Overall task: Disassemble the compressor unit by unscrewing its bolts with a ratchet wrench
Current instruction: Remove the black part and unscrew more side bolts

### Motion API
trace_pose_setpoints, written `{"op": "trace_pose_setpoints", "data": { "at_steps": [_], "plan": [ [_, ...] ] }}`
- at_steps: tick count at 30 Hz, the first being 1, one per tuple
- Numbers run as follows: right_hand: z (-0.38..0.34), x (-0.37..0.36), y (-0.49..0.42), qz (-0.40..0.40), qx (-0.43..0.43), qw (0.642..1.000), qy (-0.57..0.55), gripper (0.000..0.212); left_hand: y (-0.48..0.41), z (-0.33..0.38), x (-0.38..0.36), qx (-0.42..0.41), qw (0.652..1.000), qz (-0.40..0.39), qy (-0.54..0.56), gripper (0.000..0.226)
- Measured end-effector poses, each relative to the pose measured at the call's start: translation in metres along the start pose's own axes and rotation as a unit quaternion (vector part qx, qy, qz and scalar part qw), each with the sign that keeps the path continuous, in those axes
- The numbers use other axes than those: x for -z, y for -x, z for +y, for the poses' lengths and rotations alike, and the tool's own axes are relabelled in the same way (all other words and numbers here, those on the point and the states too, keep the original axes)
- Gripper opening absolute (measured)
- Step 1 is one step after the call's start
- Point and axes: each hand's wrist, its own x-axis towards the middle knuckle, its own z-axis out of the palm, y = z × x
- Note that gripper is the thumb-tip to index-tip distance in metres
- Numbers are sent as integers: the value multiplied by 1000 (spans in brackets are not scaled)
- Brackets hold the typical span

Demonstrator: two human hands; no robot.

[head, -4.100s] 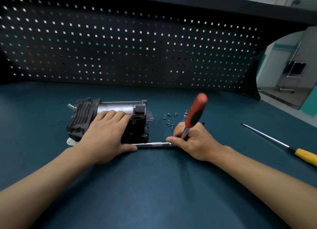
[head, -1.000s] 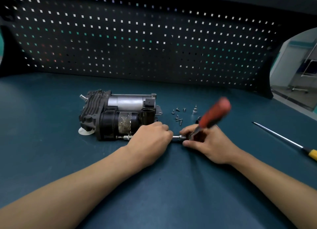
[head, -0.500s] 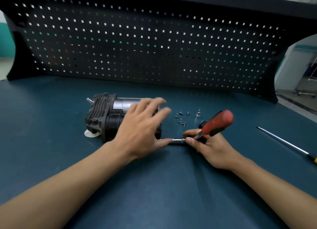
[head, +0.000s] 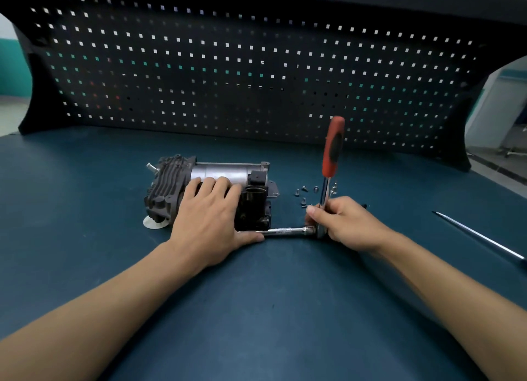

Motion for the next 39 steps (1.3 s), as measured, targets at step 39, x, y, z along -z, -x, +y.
{"op": "trace_pose_setpoints", "data": {
  "at_steps": [39],
  "plan": [
    [19, 2, 27, -54, 138, 983, -112, 19, 4, 7, 10, -16, 999, -43, -28, 91]
  ]
}}
